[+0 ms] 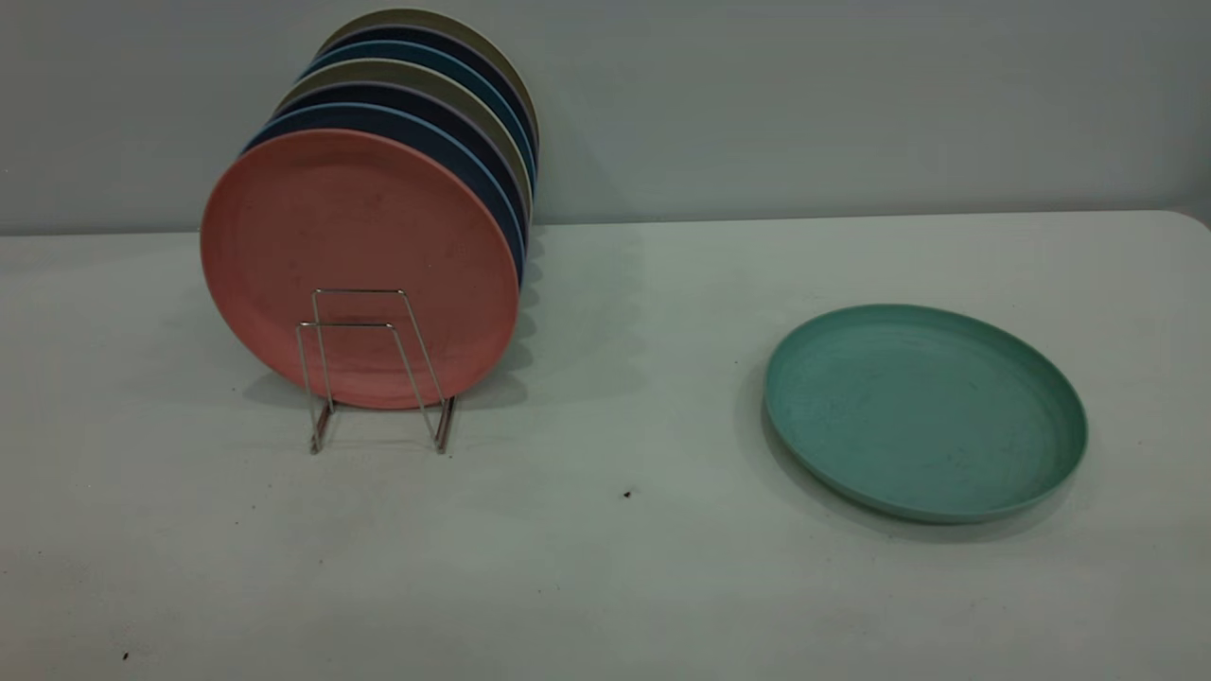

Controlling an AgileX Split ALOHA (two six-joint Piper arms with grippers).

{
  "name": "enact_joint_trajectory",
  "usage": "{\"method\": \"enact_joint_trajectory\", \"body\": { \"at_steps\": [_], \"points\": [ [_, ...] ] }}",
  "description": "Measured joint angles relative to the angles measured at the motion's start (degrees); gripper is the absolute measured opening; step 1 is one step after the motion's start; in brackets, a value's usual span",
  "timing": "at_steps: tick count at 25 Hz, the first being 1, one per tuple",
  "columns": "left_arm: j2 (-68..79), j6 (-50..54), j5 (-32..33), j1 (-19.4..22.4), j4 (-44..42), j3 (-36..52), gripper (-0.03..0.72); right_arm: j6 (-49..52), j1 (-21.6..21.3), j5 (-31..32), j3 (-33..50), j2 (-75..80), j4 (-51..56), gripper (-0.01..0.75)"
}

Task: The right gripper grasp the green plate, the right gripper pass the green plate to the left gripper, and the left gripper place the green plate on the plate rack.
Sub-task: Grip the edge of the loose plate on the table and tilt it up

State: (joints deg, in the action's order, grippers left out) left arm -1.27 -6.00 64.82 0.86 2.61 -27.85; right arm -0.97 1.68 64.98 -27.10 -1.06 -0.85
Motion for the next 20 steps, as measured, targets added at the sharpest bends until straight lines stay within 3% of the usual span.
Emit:
{"method": "enact_joint_trajectory", "body": {
  "at_steps": [8, 11, 16, 20],
  "points": [
    [0.0, 0.0, -0.1, 0.0, -0.3, -0.1, 0.419, 0.0, 0.0, 0.0, 0.0, 0.0, 0.3, 0.419],
    [2.6, 0.3, 0.5, 0.0, -1.7, -1.8, 0.457, 0.0, 0.0, -0.1, -0.2, 2.1, 1.7, 0.45],
    [17.5, 1.2, -0.4, 0.0, -2.6, -7.4, 0.53, -0.6, 0.0, -5.9, -2.5, 14.8, 4.9, 0.515],
    [32.6, 1.0, -7.0, 0.0, -2.6, -12.9, 0.54, -4.2, 0.0, -11.5, -6.1, 28.5, 7.9, 0.529]
  ]
}}
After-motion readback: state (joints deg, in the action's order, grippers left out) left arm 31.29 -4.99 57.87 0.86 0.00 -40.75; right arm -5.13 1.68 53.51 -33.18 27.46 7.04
